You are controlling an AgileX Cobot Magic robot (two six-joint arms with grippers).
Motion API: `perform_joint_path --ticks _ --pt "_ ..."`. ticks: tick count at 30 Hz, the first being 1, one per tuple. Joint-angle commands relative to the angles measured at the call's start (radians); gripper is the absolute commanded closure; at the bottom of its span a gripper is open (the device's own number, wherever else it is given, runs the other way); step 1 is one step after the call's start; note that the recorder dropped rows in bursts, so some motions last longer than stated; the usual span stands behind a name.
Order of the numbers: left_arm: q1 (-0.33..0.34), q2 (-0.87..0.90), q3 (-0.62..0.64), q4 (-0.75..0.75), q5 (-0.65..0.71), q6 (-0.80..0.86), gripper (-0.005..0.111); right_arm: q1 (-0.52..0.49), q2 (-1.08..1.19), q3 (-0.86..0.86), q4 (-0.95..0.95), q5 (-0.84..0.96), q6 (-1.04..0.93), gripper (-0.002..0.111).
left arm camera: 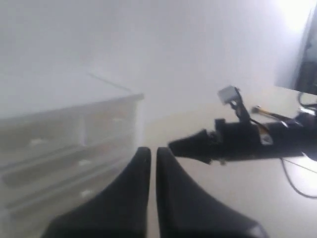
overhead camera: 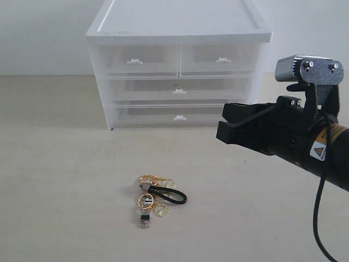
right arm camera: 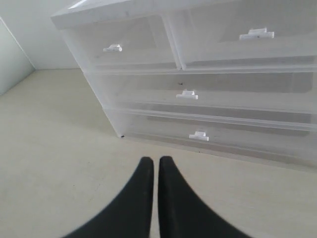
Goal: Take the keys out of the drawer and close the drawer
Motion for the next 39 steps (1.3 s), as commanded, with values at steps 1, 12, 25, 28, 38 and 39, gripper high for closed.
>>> perform_joint_path --ticks 1,12,25,28,38,39 --pt "0.090 -0.116 0.012 0.009 -0.094 0.037 0.103 -0.008 -0.009 0.003 0.000 0.000 -0.004 0.108" --pt "0.389 -0.302 0.078 0.090 -0.104 0.236 0.103 -0.008 -0.009 0.003 0.000 -0.002 -0.004 0.108" --pt "0.483 -0.302 0.183 0.088 -0.303 0.216 0.103 -0.008 -0.009 0.003 0.000 -0.007 -0.004 0.108" --pt "0.483 -0.302 0.262 0.080 -0.410 0.216 0.103 -0.008 -0.009 0.003 0.000 -0.007 -0.004 0.108" --pt "0.483 -0.302 0.347 0.837 -0.239 -0.649 0.103 -0.008 -0.009 0.003 0.000 -0.007 -0.004 0.108" --pt "0.483 -0.302 0.347 1.045 -0.162 -0.923 0.103 -0.008 -0.009 0.003 0.000 -0.007 -0.004 0.108"
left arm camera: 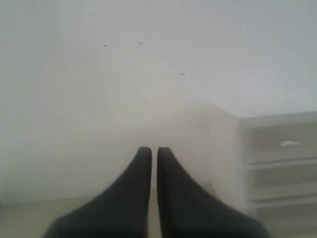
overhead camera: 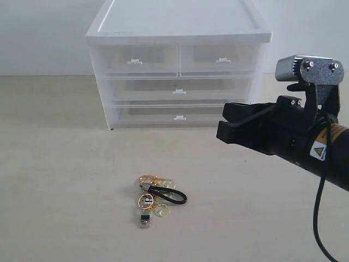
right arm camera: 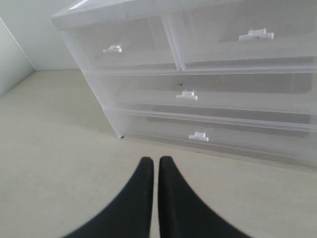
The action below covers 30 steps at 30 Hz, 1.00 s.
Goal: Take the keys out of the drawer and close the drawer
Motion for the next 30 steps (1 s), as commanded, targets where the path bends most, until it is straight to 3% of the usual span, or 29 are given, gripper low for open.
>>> perform_joint_path --ticks 1,3,6,30 --pt "0.004 -0.003 0.004 0.614 0.205 -0.732 0.103 -0.008 -0.009 0.003 0.000 -0.007 -0.004 0.108" --pt "0.004 -0.003 0.004 0.630 0.304 -0.832 0.103 -0.008 -0.009 0.003 0.000 -0.007 -0.004 0.108" --pt "0.004 -0.003 0.004 0.630 0.414 -0.787 0.103 -0.008 -0.009 0.003 0.000 -0.007 -0.004 0.108" --pt "0.004 -0.003 0.004 0.618 0.448 -0.784 0.103 -0.008 -0.009 0.003 0.000 -0.007 -0.004 0.108"
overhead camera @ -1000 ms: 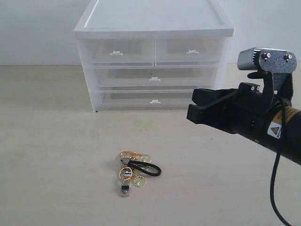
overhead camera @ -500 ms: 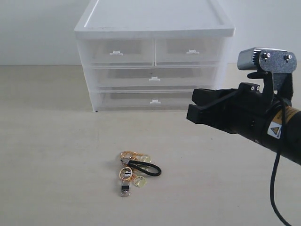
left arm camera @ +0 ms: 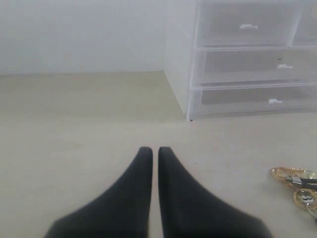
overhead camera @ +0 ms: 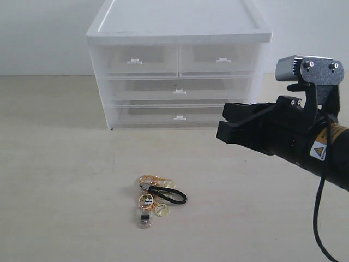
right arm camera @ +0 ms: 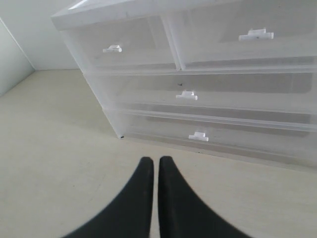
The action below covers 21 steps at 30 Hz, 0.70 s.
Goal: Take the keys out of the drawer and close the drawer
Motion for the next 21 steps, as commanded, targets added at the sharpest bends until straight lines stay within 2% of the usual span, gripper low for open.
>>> perform_joint_path --ticks 1,5,10,13,21 --pt "0.004 -0.003 0.003 -0.004 0.000 -0.002 0.103 -0.008 -0.009 0.003 -0.003 -0.007 -0.002 0.108" --pt "0.004 -0.003 0.003 -0.004 0.000 -0.002 0.103 -0.008 -0.088 0.003 0.002 0.048 -0.062 0.108" --pt "0.004 -0.003 0.003 -0.004 0.000 -0.002 0.103 -0.009 -0.312 0.008 0.000 0.376 -0.207 0.108" --pt "0.004 -0.003 0.003 -0.004 0.000 -0.002 0.103 -0.032 -0.502 0.054 0.000 0.420 -0.331 0.108" --pt "0.004 -0.003 0.003 -0.004 0.000 -0.002 0.103 -0.286 -0.972 0.273 0.005 0.433 -0.276 0.108"
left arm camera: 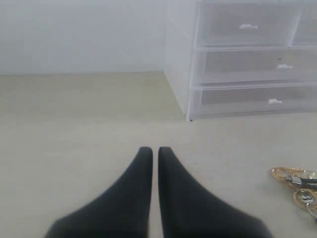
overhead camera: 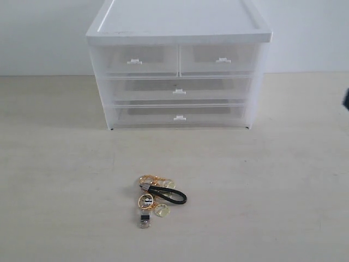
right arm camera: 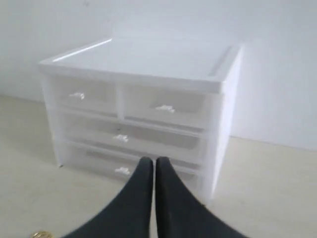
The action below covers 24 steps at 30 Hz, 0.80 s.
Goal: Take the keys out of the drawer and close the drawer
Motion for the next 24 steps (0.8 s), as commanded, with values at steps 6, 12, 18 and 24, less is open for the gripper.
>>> perform_joint_path --ticks 6,12,18,24 --pt "0.004 -0.003 0.003 -0.004 0.000 -0.002 0.103 -0.211 -0.427 0.202 0.002 0.024 0.074 0.108" --pt "0.004 -0.003 0.003 -0.004 0.000 -0.002 0.103 -0.274 -0.553 0.233 0.002 0.048 0.121 0.108" --pt "0.004 -0.003 0.003 -0.004 0.000 -0.002 0.103 -0.373 -0.563 0.233 0.002 0.220 0.106 0.108" --pt "0.004 -0.003 0.003 -0.004 0.000 -0.002 0.103 -0.446 -0.563 0.233 -0.002 0.440 -0.001 0.108"
